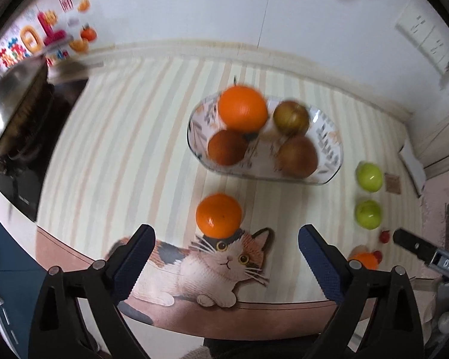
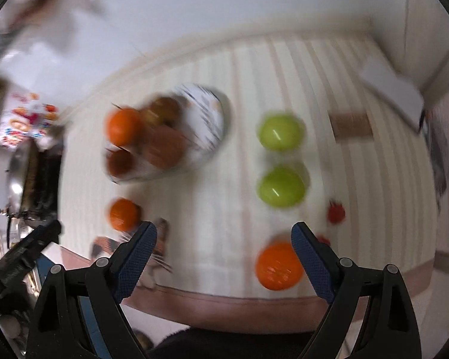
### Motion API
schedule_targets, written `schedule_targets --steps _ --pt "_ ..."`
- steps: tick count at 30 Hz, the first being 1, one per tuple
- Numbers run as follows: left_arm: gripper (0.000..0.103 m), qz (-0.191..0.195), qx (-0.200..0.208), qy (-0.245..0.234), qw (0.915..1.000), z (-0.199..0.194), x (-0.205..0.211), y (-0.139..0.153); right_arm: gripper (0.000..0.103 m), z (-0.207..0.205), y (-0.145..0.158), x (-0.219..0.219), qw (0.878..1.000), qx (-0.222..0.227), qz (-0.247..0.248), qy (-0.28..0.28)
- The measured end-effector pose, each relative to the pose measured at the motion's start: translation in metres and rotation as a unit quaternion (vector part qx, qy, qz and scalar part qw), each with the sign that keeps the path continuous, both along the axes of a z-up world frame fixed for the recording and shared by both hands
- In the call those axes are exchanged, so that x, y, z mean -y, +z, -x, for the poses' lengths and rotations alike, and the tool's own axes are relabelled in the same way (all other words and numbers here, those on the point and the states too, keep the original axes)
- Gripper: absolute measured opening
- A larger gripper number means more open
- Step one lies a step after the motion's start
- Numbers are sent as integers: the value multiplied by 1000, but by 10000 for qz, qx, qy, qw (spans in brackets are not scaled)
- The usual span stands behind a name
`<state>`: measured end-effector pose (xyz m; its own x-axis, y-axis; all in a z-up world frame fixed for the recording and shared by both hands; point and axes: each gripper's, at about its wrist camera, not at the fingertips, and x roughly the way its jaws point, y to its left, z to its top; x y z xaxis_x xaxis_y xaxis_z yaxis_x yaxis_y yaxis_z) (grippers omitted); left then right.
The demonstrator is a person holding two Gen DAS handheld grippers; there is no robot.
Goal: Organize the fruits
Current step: 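Grasp a tangerine with the left tool while the right tool grasps an orange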
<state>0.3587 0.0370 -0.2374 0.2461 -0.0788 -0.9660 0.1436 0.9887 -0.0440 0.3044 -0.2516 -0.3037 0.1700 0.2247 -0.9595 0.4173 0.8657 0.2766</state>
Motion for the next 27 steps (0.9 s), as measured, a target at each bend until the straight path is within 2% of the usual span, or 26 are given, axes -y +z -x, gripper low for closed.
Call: schedule_targets --steps 5,8,16,22,25,27 --pt "98 -251 -522 30 9983 -13 2 -51 93 20 -63 9 9969 -751 -150 -181" --pt "98 -235 -808 208 9962 -25 -5 -76 93 30 -87 11 9942 -1023 -239 -246" --pt "98 -203 -1154 296 9927 -43 -6 -113 93 43 -119 13 9889 -1316 -492 -487" --pt "93 -295 -1290 158 9911 -47 1 -134 91 40 -123 9 9879 -1370 -473 -556" --pt "80 -331 -1318 80 9907 -50 5 -140 87 40 -124 7 9884 -1357 -411 -552" --pt "67 -351 -1339 29 9904 -51 8 -143 84 39 -122 8 9892 -1344 -316 -486"
